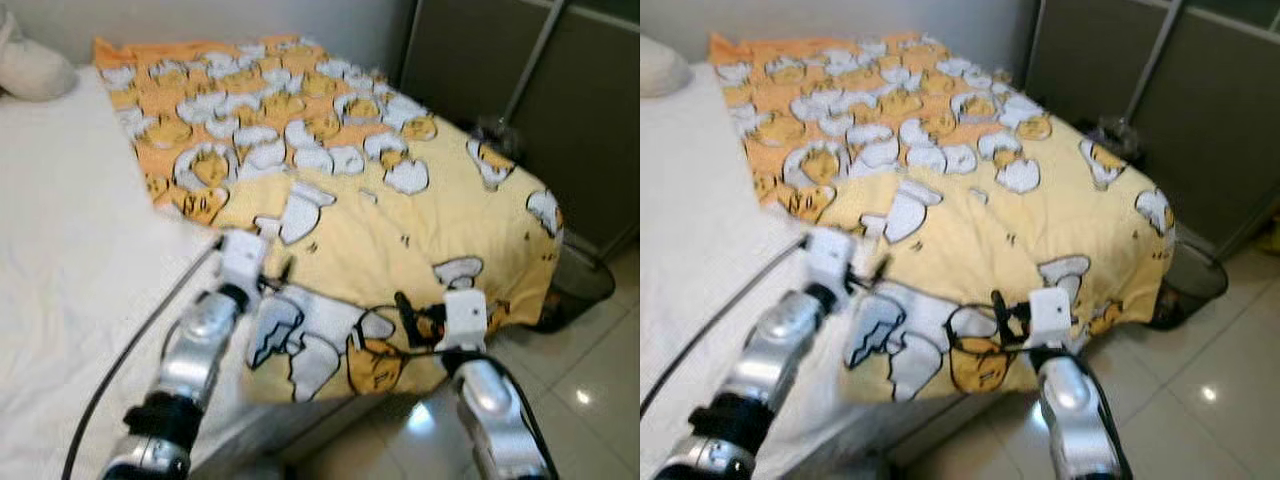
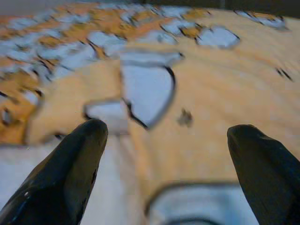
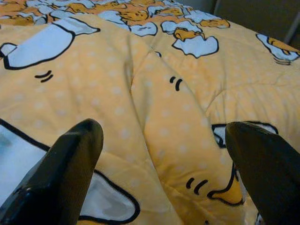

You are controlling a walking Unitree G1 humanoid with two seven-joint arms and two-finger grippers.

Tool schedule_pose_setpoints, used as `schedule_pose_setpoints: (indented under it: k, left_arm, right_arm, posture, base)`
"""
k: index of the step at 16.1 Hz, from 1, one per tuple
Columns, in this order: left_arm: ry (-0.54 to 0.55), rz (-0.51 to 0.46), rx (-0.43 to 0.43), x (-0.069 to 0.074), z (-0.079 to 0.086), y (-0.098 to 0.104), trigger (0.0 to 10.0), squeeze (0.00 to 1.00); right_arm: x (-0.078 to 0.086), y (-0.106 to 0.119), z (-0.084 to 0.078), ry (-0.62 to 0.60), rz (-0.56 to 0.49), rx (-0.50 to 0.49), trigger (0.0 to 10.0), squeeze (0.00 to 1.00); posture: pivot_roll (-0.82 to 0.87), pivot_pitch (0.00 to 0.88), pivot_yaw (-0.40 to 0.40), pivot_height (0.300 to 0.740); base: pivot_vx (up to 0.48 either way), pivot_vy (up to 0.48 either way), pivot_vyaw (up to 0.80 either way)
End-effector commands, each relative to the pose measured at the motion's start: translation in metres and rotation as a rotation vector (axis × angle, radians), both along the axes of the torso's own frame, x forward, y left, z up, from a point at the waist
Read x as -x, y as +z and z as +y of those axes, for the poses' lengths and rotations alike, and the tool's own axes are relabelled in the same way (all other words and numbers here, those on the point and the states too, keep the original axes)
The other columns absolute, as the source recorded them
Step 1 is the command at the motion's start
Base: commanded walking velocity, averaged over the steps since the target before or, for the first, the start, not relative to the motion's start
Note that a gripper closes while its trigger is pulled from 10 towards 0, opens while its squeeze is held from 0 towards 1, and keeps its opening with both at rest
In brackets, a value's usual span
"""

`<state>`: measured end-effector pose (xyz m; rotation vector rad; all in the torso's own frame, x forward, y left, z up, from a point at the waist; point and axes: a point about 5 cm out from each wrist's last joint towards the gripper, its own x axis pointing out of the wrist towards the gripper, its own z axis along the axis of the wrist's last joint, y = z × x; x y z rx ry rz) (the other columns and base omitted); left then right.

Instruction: Clean up the room

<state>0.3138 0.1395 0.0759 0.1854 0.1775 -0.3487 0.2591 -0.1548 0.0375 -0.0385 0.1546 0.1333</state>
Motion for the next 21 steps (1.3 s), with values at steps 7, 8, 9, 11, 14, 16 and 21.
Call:
schedule_pose_setpoints:
  k: [7,8,9,11,14,16,21]
  left_arm:
    - [-0.05,0.071,-0.013,0.01,-0.001,-0.011,10.0,0.0]
    - [-0.079,0.104,-0.011,0.014,-0.004,-0.017,10.0,0.0]
    - [-0.109,0.138,-0.03,0.016,-0.007,-0.024,10.0,0.0]
    - [-0.081,0.145,-0.042,0.007,-0.014,-0.028,10.0,0.0]
    - [0.075,0.143,-0.059,-0.018,-0.017,-0.026,10.0,0.0]
    - [0.126,0.119,-0.024,-0.028,-0.014,-0.017,10.0,0.0]
    - [0.034,-0.186,0.123,0.015,0.01,0.026,10.0,0.0]
  right_arm:
    - [0.004,-0.006,-0.01,-0.05,0.025,-0.006,10.0,0.0]
    - [0.005,-0.007,-0.01,-0.053,0.031,-0.01,10.0,0.0]
    - [0.006,-0.009,-0.01,-0.057,0.038,-0.017,10.0,0.0]
    - [0.007,-0.013,-0.011,-0.067,0.061,-0.037,10.0,0.0]
    - [0.02,-0.018,-0.01,-0.051,0.087,-0.048,10.0,0.0]
    - [0.033,-0.015,-0.01,-0.028,0.062,-0.032,10.0,0.0]
    - [0.064,0.04,-0.024,-0.159,-0.173,-0.002,10.0,0.0]
  posture:
    - [0.11,0.0,-0.008,0.74]
    - [0.11,0.0,-0.008,0.74]
    - [0.11,0.0,-0.01,0.74]
    - [0.11,0.0,-0.021,0.74]
    - [0.1,0.0,-0.035,0.74]
    - [0.04,0.0,-0.025,0.74]
    - [0.05,0.0,0.007,0.74]
  base:
    - [0.0,0.0,0.0]
    - [0.0,0.0,0.0]
    - [0.0,0.0,0.0]
    - [0.0,0.0,0.0]
    - [0.0,0.0,0.0]
    - [0.0,0.0,0.0]
    - [0.0,0.0,0.0]
